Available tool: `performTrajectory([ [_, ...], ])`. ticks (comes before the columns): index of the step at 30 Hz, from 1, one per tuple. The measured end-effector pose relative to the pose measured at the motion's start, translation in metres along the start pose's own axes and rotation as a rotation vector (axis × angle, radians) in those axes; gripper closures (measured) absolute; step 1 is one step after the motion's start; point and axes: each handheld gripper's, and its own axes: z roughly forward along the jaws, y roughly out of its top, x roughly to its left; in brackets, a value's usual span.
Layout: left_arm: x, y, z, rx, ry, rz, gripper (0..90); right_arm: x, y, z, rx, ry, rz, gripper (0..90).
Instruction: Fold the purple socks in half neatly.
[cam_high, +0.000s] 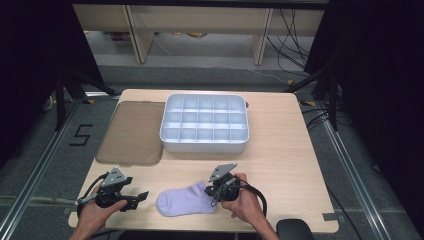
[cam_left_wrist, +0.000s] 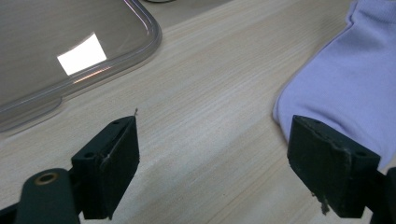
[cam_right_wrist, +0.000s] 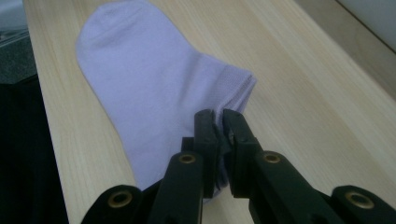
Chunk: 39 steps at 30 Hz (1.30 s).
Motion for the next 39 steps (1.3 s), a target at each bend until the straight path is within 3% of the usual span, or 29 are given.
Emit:
performTrajectory([
  [4, -0.001, 0.0, 0.0, 0.001, -0.013, -0.007, 16.3, -0.006, -0.007, -0.014, -0.002, -0.028, -0.009, 85.5],
  [7, -0.005, 0.0, 0.002, -0.029, -0.025, -0.033, 16.3, -0.014, -0.015, -0.024, -0.007, -0.03, -0.005, 85.5],
  [8, -0.005, 0.001, 0.001, -0.013, -0.016, -0.011, 16.3, -0.017, -0.017, -0.028, 0.004, -0.037, -0.008, 85.5],
  [11, -0.009, 0.002, 0.003, -0.027, -0.032, -0.028, 16.3, -0.025, -0.023, -0.033, 0.01, -0.041, 0.002, 85.5],
  [13, -0.011, 0.003, 0.004, -0.003, -0.045, -0.004, 16.3, -0.031, -0.029, -0.035, 0.006, -0.031, -0.003, 85.5],
  [15, -0.015, 0.004, 0.007, -0.012, -0.049, -0.011, 16.3, -0.037, -0.033, -0.035, 0.009, -0.027, 0.005, 85.4],
  [18, -0.022, 0.005, 0.011, -0.035, -0.073, -0.054, 16.3, -0.044, -0.038, -0.034, 0.024, -0.019, 0.006, 85.4],
  [19, -0.023, 0.007, 0.013, -0.037, -0.091, -0.046, 16.3, -0.045, -0.04, -0.033, 0.02, -0.019, 0.013, 85.4],
  [20, -0.024, 0.008, 0.014, -0.031, -0.093, -0.04, 16.3, -0.047, -0.04, -0.032, 0.029, -0.017, -0.009, 85.4],
  [21, -0.027, 0.009, 0.017, -0.045, -0.103, -0.058, 16.3, -0.048, -0.041, -0.031, 0.032, -0.019, -0.013, 85.4],
  [25, -0.031, 0.017, 0.025, -0.051, -0.13, -0.052, 17.0, -0.049, -0.042, -0.028, 0.042, -0.023, -0.001, 85.4],
  [27, -0.034, 0.022, 0.029, -0.051, -0.159, -0.06, 20.4, -0.052, -0.042, -0.026, 0.03, -0.004, -0.031, 85.3],
  [31, -0.043, 0.032, 0.04, -0.03, -0.192, -0.038, 26.8, -0.052, -0.044, -0.026, 0.042, -0.011, -0.002, 85.3],
  [33, -0.049, 0.037, 0.048, -0.017, -0.202, -0.021, 30.7, -0.053, -0.044, -0.026, 0.053, -0.006, -0.002, 85.2],
  [34, -0.053, 0.038, 0.052, -0.019, -0.211, -0.014, 32.0, -0.054, -0.045, -0.024, 0.03, 0.0, -0.018, 85.1],
  [39, -0.067, 0.046, 0.067, 0.027, -0.214, 0.037, 40.4, -0.055, -0.048, -0.026, 0.037, -0.014, 0.035, 84.3],
])
